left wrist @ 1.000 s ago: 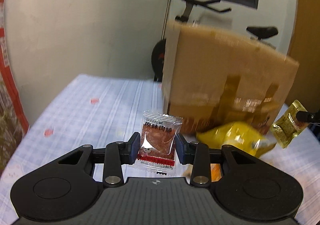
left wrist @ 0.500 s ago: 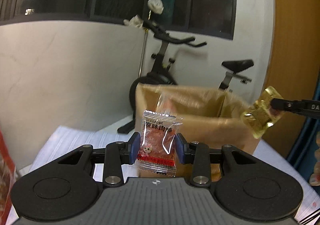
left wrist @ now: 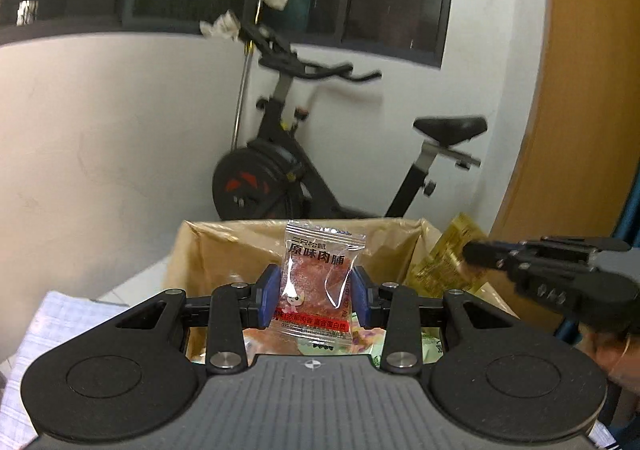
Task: Organize snacks
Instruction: 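Lift both held packets and carry them over the box opening, then open both tools to drop the packets into the box, then move both tools back down to the remaining snacks on the table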
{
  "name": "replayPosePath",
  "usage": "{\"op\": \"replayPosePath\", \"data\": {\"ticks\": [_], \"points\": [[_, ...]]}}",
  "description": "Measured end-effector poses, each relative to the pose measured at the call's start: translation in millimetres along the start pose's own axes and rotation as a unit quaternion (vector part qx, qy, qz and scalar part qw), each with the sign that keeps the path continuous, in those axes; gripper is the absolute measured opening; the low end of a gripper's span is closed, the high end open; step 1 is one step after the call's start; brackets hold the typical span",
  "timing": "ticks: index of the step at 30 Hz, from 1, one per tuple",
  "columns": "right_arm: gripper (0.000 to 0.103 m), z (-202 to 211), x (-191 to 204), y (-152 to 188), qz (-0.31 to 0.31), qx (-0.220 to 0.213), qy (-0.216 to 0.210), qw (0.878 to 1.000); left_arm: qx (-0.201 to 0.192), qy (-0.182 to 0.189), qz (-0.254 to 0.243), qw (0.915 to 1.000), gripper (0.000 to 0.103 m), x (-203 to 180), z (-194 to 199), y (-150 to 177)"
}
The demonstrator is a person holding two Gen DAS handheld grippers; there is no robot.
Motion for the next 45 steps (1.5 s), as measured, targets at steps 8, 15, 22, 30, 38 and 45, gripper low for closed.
{"op": "replayPosePath", "data": {"ticks": [8,15,22,30,38,45], "points": [[0.001,-46.7,-5.9,42.0,0.019,0.077,0.011,0.997,0.052,-0.019,-0.008,0.9984,0.040,-0.5,-51.3,18.7],[0.004,-60.0,-8.4,53.6,0.015,0.104,0.012,0.994,0.048,-0.054,0.002,0.9974,0.056,13.8,-68.7,12.8],[0.028,-49.5,-6.3,45.3,0.002,0.090,-0.009,0.996,0.039,-0.059,0.022,0.9972,0.063,25.3,-50.3,3.6],[0.031,-25.5,-6.5,33.3,-0.036,0.070,-0.026,0.997,0.021,-0.059,0.034,0.9974,0.065,31.7,-5.8,-5.5],[0.044,-1.7,4.0,29.7,-0.058,0.066,-0.041,0.995,0.013,-0.055,0.023,0.9981,0.071,41.4,42.5,-0.4],[0.060,18.7,18.6,30.6,-0.059,0.059,-0.057,0.995,0.017,-0.055,0.023,0.9981,0.080,56.8,76.8,15.3]]}}
Point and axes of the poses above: each gripper's, at about its wrist camera, not at the fingertips, and z roughly against the way its jaws point, x to its left, y to its underside, the point moved 10 cm from there along -z, roughly the way its jaws point, and after that the axes turned 13 degrees about z, right-handed, at the moved point
